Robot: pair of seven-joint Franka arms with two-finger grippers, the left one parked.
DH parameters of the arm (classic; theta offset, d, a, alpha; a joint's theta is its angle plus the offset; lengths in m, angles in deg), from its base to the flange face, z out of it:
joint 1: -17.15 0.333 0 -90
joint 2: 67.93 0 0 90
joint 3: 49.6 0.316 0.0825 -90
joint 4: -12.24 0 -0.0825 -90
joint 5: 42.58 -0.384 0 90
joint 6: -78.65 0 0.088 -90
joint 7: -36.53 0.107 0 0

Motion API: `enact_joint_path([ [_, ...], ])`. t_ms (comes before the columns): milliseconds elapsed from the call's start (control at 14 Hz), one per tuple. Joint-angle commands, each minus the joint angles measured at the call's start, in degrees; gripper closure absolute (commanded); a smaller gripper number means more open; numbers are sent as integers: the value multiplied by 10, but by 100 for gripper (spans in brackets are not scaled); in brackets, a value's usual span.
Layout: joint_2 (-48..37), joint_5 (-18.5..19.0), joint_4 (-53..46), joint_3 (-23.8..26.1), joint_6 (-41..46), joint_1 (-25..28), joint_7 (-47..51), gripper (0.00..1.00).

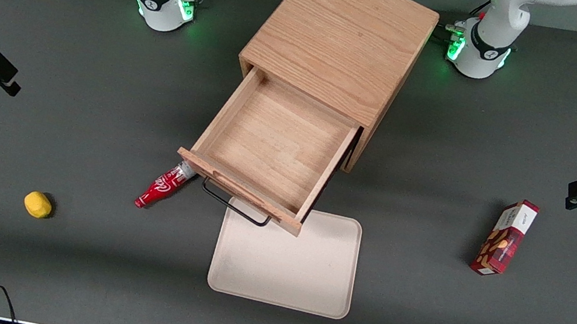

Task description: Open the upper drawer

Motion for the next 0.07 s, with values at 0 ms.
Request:
enact_joint_path([
  [0, 25, -4, -39, 0, 14, 1, -37, 0],
])
